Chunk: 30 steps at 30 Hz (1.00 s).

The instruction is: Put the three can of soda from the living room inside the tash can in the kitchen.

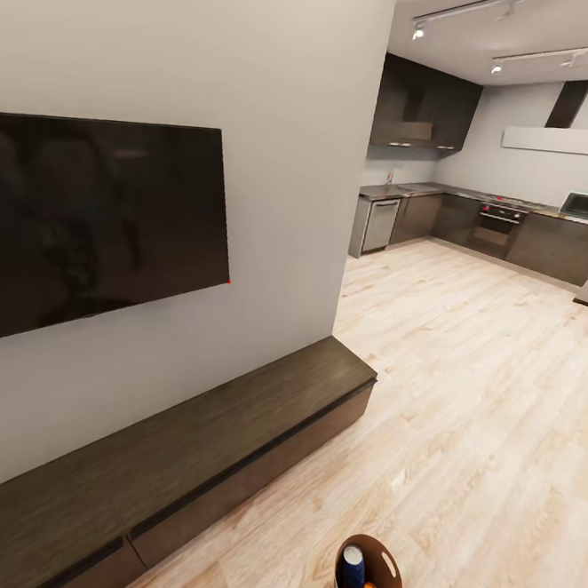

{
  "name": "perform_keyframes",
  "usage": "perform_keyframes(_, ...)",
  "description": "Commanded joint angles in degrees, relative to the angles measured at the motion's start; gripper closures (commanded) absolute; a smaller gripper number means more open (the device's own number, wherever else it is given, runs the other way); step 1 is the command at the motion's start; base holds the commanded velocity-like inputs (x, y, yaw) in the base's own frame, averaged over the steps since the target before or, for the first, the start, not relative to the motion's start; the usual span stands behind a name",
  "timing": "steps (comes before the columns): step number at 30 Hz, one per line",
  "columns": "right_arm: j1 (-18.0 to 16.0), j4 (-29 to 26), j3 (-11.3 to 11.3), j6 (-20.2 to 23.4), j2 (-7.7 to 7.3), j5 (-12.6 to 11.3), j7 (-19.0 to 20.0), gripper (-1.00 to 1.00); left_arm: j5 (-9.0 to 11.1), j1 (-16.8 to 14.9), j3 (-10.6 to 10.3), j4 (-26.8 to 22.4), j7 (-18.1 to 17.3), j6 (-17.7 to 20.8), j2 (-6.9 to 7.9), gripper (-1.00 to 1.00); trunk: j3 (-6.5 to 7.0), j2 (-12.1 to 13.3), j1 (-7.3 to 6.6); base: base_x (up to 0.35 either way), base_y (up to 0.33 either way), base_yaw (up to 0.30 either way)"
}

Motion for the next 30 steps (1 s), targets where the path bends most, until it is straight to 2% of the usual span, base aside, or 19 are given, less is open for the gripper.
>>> perform_keyframes(1, 0.0, 0.0, -0.01, 0.01, 0.0, 0.0, 0.0, -1.0, 0.0, 0.0, 0.0, 0.0, -0.01, 0.0, 0.0, -1.0, 0.0, 0.0, 0.0, 0.0, 0.0, 0.0)
perform_keyframes(30, 0.0, 0.0, -0.01, -0.02, 0.0, 0.0, 0.0, -1.0, 0.0, 0.0, 0.0, 0.0, 0.02, 0.0, 0.0, -1.0, 0.0, 0.0, 0.0, 0.0, 0.0, 0.0)
